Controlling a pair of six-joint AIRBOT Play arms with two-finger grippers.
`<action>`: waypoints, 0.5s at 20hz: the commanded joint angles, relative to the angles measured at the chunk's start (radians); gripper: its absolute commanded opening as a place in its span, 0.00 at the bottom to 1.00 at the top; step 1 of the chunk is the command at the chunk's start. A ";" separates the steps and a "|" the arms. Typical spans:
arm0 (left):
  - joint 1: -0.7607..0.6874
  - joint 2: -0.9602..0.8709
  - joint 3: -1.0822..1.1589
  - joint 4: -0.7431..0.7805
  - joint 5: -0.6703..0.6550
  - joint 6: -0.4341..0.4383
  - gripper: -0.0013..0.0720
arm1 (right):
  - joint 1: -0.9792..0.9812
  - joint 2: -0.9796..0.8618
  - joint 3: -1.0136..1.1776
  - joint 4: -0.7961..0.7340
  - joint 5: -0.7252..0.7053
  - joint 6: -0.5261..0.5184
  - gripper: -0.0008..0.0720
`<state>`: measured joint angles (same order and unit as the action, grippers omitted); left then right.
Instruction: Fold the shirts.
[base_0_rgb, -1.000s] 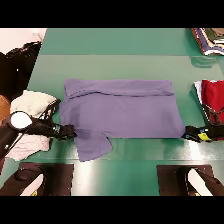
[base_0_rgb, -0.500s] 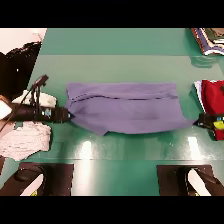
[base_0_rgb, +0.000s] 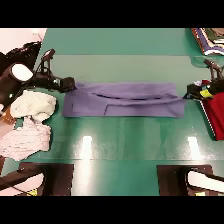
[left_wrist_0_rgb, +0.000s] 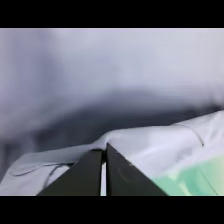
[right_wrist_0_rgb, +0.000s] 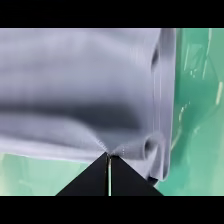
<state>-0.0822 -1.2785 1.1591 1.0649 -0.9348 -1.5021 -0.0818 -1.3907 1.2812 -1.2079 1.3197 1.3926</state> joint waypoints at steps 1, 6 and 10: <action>0.033 -0.121 0.083 0.005 0.079 0.026 0.06 | 0.011 -0.169 0.160 0.049 -0.019 0.002 0.02; 0.033 -0.184 0.100 -0.014 0.203 0.043 0.06 | 0.026 -0.335 0.358 0.131 -0.060 0.002 0.03; 0.033 -0.185 0.113 -0.053 0.221 0.034 0.81 | -0.010 -0.407 0.491 0.275 -0.079 0.001 0.56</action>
<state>-0.0498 -1.4525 1.2579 1.0370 -0.7372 -1.4643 -0.0708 -1.7401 1.6756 -1.0378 1.2476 1.3956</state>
